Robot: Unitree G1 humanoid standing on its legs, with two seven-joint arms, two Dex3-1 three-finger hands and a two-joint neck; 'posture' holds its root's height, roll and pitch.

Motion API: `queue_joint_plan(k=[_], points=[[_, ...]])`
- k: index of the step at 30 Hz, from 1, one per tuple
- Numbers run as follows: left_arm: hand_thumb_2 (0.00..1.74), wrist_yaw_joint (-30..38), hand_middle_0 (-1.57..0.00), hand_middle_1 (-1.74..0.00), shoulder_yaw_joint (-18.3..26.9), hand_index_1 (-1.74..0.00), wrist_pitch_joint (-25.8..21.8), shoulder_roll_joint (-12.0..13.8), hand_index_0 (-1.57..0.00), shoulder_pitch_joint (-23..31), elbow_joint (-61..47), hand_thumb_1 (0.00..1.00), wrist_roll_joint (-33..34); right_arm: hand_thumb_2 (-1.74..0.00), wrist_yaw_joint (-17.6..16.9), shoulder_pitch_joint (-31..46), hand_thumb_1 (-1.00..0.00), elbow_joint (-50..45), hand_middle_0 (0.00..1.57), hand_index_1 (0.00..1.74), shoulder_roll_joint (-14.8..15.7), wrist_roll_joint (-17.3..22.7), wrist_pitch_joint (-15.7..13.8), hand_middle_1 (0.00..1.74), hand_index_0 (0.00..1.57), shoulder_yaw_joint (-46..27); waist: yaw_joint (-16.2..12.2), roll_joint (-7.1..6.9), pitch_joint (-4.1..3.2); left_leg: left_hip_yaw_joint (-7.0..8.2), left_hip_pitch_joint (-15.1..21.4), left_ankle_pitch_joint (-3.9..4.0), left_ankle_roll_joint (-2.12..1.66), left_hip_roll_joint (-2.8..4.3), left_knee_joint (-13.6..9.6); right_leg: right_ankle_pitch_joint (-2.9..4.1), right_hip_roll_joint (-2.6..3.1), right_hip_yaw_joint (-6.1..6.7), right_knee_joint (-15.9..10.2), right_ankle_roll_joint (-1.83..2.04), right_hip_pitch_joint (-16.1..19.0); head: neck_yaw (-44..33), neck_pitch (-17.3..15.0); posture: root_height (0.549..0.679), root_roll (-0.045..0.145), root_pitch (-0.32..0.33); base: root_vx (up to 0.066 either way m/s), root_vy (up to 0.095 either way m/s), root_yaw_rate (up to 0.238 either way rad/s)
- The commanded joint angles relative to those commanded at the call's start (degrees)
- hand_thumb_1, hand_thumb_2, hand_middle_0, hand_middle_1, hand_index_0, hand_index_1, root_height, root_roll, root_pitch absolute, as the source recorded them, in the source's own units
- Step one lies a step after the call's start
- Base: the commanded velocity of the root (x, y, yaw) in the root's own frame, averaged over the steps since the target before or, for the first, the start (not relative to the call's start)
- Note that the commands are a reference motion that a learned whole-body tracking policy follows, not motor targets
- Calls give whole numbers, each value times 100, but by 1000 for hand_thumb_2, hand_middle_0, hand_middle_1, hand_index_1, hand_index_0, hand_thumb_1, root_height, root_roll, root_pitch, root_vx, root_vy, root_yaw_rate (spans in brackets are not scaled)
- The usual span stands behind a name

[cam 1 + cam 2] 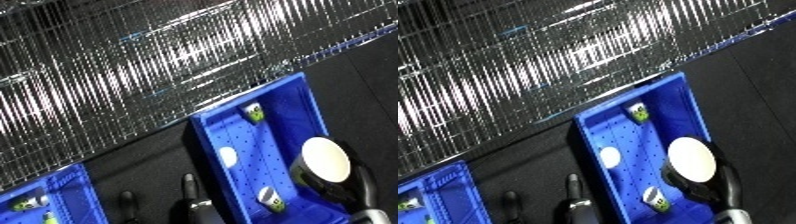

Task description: Pick up the object and place it into the box

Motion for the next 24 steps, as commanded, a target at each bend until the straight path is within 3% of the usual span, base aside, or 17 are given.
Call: queue_joint_plan(k=[3, 8, 16, 24], points=[[0, -55, 0, 0, -40, 0, 19, 3, 0, -13, 32, 0, 28, 0, 58, -188, 0, 410, 0, 0, -77, -62, 2, 0, 0, -21, 48, 61, 0, -18, 20, 15, 0, -32, -20, 7, -18, -10, -10, 1, 19, 98, -20, 661, 93, 77, 0, 16, 53], [0, -136, 0, 0, -76, 0, 36, 21, 0, -37, 51, 0, 59, 0, 82, -425, 0, 746, 0, 0, -134, -169, -36, 0, 0, 23, 102, 105, 0, -57, 22, 35, 3, -74, -24, 3, -21, -32, 16, -3, 23, 123, -23, 661, 94, 73, -5, 5, 51], [0, -148, 0, 0, -75, 0, 90, 54, 0, -90, 25, 0, 77, 0, 196, -478, 0, 741, 0, 0, -87, -345, 107, 0, 0, 93, 153, 49, 0, -120, 14, 26, 28, -105, 24, -37, 19, -63, 98, -22, 56, -18, -65, 660, 91, 65, -7, -1, 36], [0, -129, 0, 0, -4, 0, 193, 169, 0, -109, -3, 0, 206, 0, 213, -491, 0, 414, 0, 0, -4, -1263, 171, 0, 0, 554, 250, -78, 0, -205, 3, 0, 49, -126, 129, -112, 46, -99, 234, -47, 127, -887, -108, 659, 88, 51, -8, -9, 77]])
